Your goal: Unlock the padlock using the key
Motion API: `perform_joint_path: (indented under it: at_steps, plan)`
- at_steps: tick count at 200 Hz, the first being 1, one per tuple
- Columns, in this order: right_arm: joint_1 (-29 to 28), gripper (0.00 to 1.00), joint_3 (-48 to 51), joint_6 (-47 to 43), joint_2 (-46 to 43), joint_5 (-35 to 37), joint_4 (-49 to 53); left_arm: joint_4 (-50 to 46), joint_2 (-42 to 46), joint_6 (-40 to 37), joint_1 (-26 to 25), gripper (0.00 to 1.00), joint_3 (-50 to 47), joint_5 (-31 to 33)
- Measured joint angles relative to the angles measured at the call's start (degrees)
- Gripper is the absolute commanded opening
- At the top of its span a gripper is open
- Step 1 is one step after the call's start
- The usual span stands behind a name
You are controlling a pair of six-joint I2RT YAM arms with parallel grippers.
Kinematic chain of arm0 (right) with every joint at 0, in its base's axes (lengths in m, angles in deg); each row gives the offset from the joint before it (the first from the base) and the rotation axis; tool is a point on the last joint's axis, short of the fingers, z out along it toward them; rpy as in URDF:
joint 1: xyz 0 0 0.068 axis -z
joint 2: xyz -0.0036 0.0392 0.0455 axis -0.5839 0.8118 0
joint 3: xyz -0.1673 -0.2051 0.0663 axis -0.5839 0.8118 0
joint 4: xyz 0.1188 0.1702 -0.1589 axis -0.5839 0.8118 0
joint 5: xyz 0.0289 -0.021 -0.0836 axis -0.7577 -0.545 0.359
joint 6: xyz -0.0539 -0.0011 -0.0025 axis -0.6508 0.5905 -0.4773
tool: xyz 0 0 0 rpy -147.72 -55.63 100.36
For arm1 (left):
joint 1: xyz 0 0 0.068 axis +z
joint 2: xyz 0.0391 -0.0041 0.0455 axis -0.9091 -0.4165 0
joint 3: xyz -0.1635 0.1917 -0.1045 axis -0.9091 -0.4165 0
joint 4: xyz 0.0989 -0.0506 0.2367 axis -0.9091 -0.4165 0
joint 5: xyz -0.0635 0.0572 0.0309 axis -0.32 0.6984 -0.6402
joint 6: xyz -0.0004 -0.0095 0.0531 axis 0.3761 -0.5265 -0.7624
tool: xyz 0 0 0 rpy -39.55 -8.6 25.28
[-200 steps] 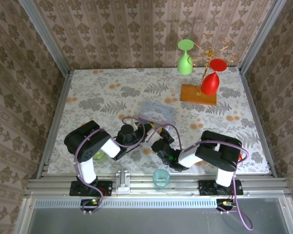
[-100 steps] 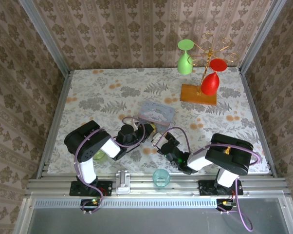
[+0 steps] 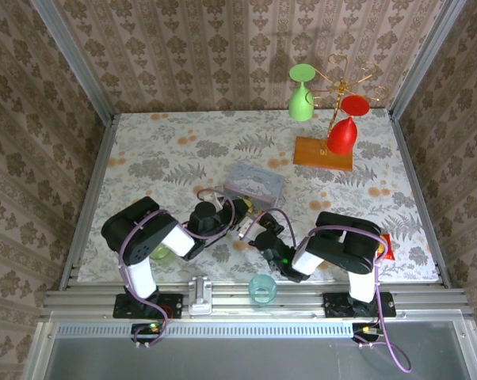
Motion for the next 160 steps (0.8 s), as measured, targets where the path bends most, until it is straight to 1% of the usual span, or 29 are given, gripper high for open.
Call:
perform_joint_path:
  at_steps: [46,77,113,132,160]
  plan:
    - [2.3,0.35,5.1,2.0,-4.3,-3.0,-4.2,-0.5,0.5,0.0,0.0,0.00,-0.7,-0.3]
    - [2.6,0.35,5.5,1.5,-5.2,-5.5,-4.6,-0.5,0.9,0.0,0.0,0.00,-1.0,-0.7]
    - [2.6,0.31,4.9,-1.0,-5.2,-5.9,-3.6,-0.4,0.9,0.0,-0.1,0.00,-1.4,-0.6]
    - [2.5,0.26,3.3,-2.6,-5.0,-5.5,-1.8,-0.3,0.9,0.0,-0.1,0.00,-1.4,0.3]
    - [2.5,0.24,2.0,-5.5,-3.7,-4.7,-1.7,-0.3,1.1,0.2,-0.1,0.00,-1.4,1.4]
